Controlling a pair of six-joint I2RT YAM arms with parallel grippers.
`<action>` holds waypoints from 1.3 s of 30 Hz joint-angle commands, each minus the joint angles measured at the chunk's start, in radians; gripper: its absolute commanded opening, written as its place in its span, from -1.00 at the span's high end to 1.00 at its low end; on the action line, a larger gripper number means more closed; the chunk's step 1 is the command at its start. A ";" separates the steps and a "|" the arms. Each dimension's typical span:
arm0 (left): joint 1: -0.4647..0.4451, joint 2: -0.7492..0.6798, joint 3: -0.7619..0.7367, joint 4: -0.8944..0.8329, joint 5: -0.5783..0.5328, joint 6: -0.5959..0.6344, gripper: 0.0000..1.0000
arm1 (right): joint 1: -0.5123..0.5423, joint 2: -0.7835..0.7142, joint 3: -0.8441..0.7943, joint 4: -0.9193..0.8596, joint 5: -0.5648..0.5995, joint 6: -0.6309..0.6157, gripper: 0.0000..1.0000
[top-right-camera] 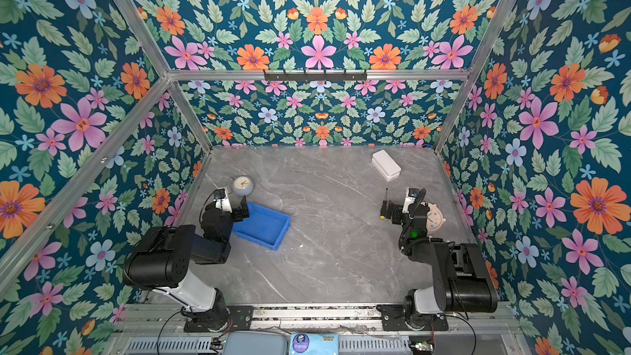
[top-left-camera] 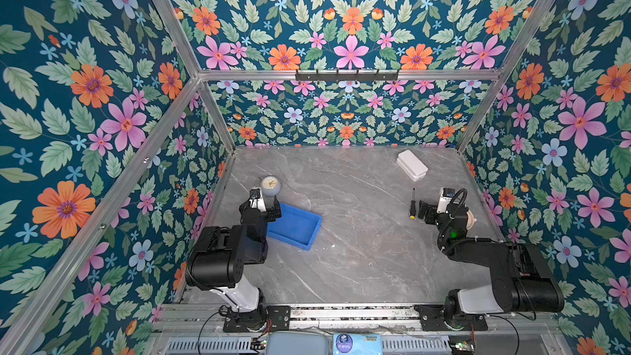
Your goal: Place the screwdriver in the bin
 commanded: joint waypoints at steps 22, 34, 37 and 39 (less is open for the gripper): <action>-0.088 -0.451 0.052 -0.483 0.131 0.058 -1.00 | 0.019 -0.345 0.222 -0.729 -0.072 0.134 -0.99; -0.378 -0.569 0.150 -0.753 0.226 0.190 -0.99 | 0.216 -0.397 0.435 -1.146 0.143 0.249 -0.99; -0.435 -0.549 0.184 -0.782 0.301 0.180 -0.99 | 0.231 -0.413 0.441 -1.190 0.177 0.323 -0.99; -0.466 -0.532 0.200 -0.786 0.353 0.162 -0.99 | 0.246 -0.426 0.433 -1.208 0.219 0.377 -0.99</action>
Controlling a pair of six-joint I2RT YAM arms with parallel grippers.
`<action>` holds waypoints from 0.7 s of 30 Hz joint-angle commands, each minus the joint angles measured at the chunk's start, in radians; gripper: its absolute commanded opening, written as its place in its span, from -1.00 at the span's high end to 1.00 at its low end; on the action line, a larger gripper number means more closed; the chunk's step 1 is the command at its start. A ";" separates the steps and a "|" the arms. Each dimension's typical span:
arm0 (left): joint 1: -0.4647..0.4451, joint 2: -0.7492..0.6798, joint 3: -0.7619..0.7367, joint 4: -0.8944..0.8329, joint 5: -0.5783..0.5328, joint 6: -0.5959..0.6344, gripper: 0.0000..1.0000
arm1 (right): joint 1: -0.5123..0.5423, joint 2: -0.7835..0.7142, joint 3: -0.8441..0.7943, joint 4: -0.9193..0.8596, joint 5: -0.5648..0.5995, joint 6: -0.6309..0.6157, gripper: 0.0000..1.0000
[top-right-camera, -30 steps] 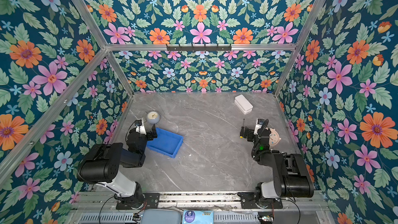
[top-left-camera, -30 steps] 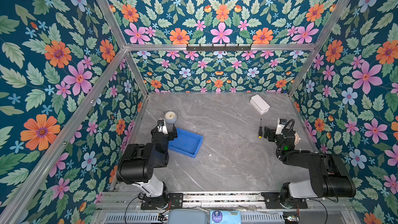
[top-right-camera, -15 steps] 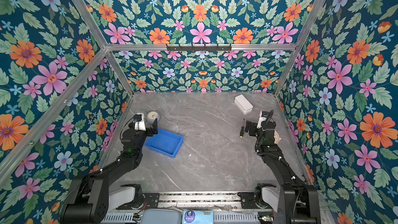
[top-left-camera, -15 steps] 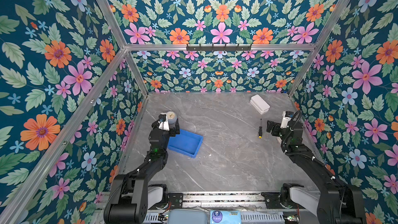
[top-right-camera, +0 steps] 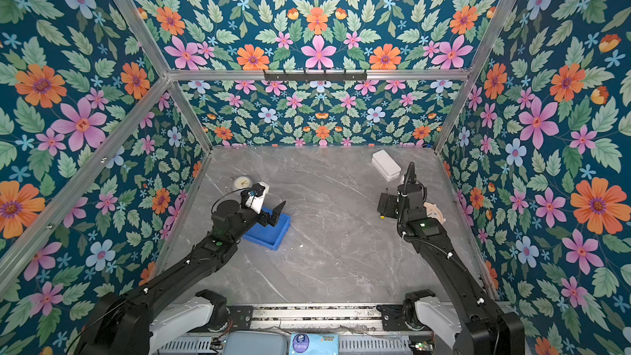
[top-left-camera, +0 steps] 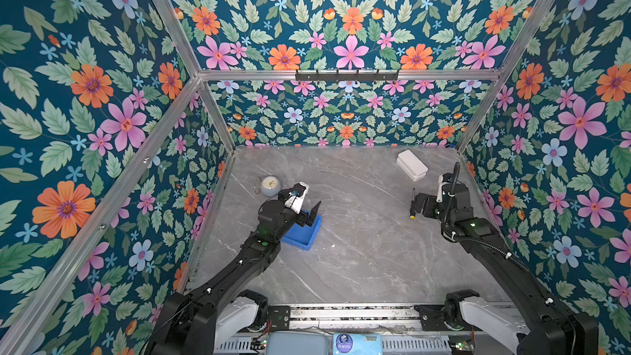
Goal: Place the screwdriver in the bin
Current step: 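Close the right gripper on the screwdriver handle while the left arm reaches inward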
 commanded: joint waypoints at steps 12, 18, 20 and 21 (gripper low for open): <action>-0.192 0.107 0.113 -0.053 0.144 0.022 -0.99 | 0.017 0.095 0.017 -0.153 0.089 0.180 -0.99; -0.244 0.140 0.156 -0.095 0.138 0.053 -1.00 | 0.018 0.232 0.048 -0.112 0.007 0.202 -0.99; -0.255 0.151 0.164 -0.096 0.135 0.056 -1.00 | 0.017 0.281 0.065 -0.116 0.006 0.205 -0.99; -0.259 0.156 0.171 -0.103 0.135 0.059 -0.99 | 0.018 0.306 0.073 -0.115 0.012 0.206 -0.99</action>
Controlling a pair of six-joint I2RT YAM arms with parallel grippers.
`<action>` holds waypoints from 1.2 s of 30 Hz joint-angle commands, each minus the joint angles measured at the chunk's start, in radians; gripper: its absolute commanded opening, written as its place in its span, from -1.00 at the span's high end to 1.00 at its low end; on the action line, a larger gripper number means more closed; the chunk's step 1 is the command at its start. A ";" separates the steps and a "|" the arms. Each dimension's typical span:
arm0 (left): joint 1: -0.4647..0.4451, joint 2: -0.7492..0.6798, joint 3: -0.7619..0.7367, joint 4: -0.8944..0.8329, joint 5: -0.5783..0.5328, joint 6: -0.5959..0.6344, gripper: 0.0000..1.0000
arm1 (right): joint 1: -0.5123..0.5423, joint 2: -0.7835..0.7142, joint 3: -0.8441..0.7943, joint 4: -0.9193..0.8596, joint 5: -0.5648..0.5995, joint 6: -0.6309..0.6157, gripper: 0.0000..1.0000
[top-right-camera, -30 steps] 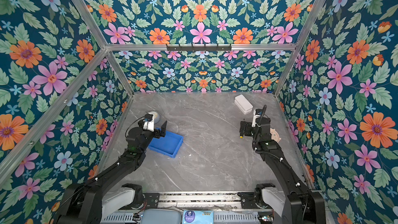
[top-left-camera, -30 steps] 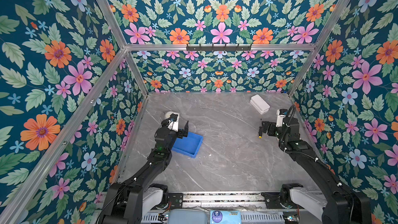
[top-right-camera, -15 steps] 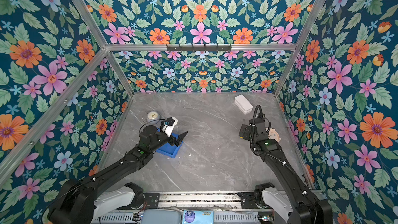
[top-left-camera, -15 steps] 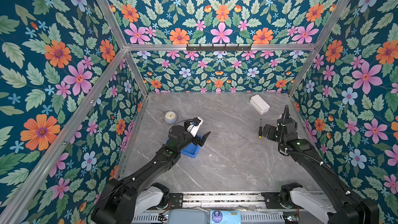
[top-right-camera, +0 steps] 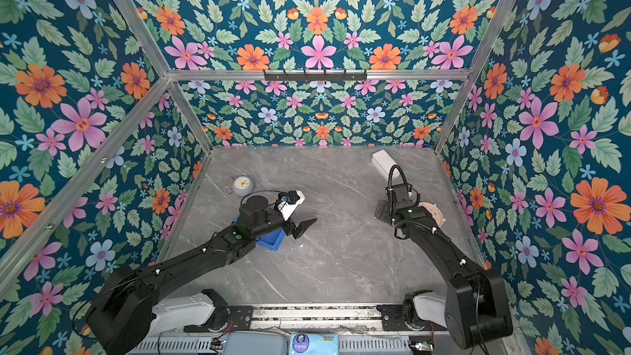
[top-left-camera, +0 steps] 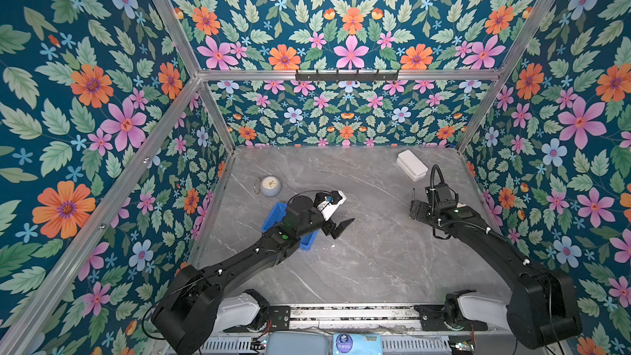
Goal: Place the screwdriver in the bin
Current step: 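Close the right gripper on the screwdriver handle while the left arm reaches inward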
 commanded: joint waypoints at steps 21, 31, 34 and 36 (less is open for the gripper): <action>-0.022 0.102 0.082 -0.062 0.032 0.092 -0.99 | 0.001 0.433 0.234 -0.075 -0.028 0.070 -0.76; -0.032 0.063 0.000 0.017 -0.033 0.003 -0.99 | 0.000 0.554 0.330 -0.093 -0.061 0.030 -0.27; -0.032 0.066 0.015 0.008 -0.039 0.006 -0.99 | -0.002 0.584 0.350 -0.090 -0.084 0.031 -0.08; -0.032 0.069 0.026 -0.001 -0.040 0.012 -0.99 | -0.003 0.590 0.351 -0.087 -0.099 0.032 0.14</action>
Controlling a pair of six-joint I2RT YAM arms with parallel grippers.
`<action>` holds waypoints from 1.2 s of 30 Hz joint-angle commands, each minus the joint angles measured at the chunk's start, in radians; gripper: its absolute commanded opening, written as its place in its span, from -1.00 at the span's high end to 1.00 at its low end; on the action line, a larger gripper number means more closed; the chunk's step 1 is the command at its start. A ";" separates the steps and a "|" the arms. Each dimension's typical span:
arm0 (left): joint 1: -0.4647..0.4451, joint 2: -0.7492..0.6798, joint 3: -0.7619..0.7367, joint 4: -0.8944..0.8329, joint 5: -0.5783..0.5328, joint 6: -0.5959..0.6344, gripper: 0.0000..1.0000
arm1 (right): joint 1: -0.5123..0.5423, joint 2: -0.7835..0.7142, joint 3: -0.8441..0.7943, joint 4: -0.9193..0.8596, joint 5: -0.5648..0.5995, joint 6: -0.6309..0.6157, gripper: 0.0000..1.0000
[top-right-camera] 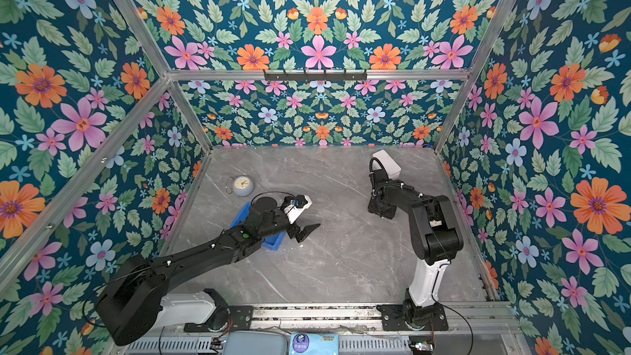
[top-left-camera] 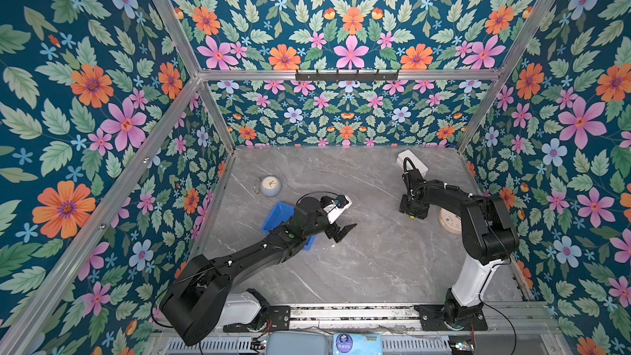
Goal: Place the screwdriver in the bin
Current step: 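Close the right gripper on the screwdriver handle while the left arm reaches inward, then lift the screwdriver with the right gripper and carry it toward the left gripper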
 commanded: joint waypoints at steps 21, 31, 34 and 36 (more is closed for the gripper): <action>0.001 0.049 0.035 0.125 -0.008 -0.271 -0.99 | 0.003 -0.273 -0.172 0.123 -0.174 -0.228 1.00; 0.001 0.085 0.066 0.296 -0.069 -0.748 -1.00 | 0.094 -0.499 -0.271 0.335 -0.330 -0.564 1.00; 0.002 0.084 0.020 0.443 -0.103 -0.884 -1.00 | 0.122 -0.542 -0.277 0.386 -0.415 -0.683 1.00; 0.000 0.085 -0.001 0.507 -0.136 -0.967 -1.00 | 0.142 -0.564 -0.277 0.409 -0.478 -0.755 1.00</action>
